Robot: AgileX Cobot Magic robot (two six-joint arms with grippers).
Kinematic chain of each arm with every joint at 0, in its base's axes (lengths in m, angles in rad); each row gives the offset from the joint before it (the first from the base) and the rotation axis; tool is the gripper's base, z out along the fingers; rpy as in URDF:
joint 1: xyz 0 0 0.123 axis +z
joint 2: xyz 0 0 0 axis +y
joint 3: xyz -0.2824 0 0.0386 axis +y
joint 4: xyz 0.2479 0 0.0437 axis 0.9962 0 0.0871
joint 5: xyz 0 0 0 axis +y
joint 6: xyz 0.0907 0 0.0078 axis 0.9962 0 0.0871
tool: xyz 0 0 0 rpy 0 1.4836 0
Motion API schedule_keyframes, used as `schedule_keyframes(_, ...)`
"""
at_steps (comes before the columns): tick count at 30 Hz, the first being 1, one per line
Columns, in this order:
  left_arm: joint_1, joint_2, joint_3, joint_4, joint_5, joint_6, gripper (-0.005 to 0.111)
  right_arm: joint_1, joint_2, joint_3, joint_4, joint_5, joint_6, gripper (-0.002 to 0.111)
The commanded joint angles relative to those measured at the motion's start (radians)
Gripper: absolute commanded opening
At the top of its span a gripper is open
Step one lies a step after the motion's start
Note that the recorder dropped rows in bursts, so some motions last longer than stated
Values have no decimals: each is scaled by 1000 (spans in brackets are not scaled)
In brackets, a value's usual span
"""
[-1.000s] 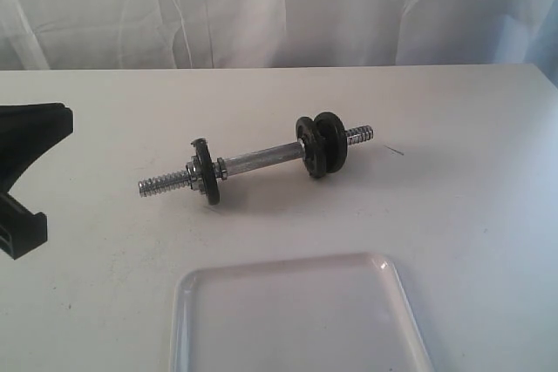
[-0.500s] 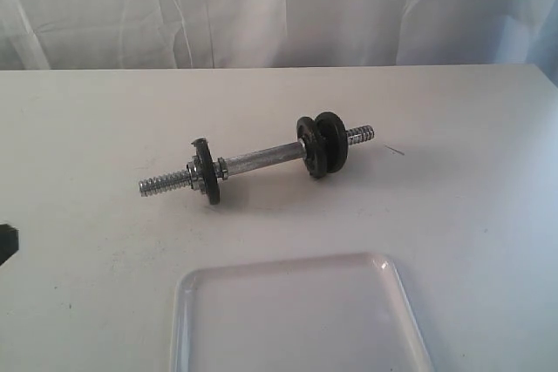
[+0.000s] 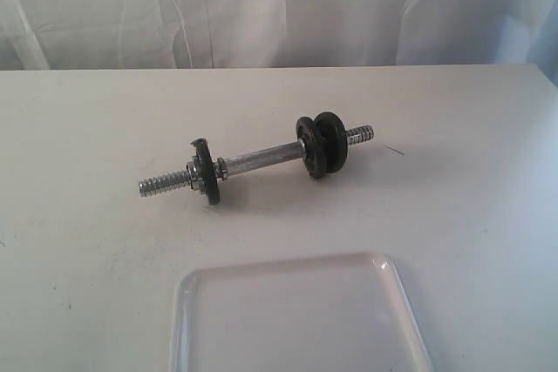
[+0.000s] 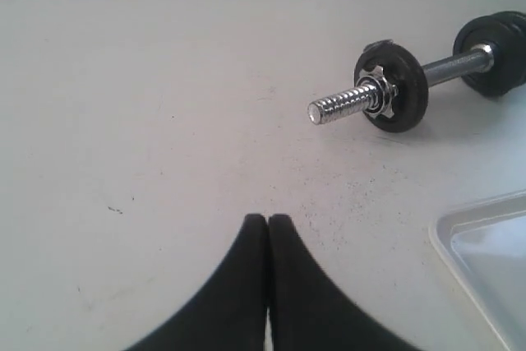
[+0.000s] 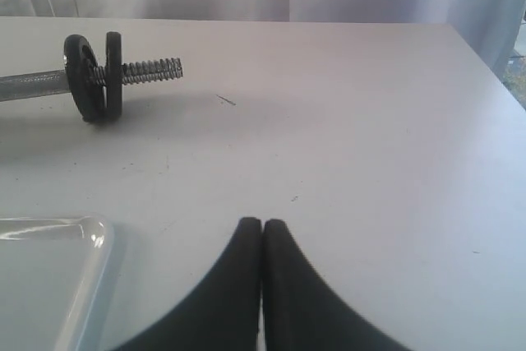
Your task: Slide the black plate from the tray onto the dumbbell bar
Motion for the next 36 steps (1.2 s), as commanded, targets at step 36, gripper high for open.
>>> schedule_keyframes(36, 5, -76, 107, 72, -17, -95, 0, -6, -6, 5, -1, -16, -1, 0)
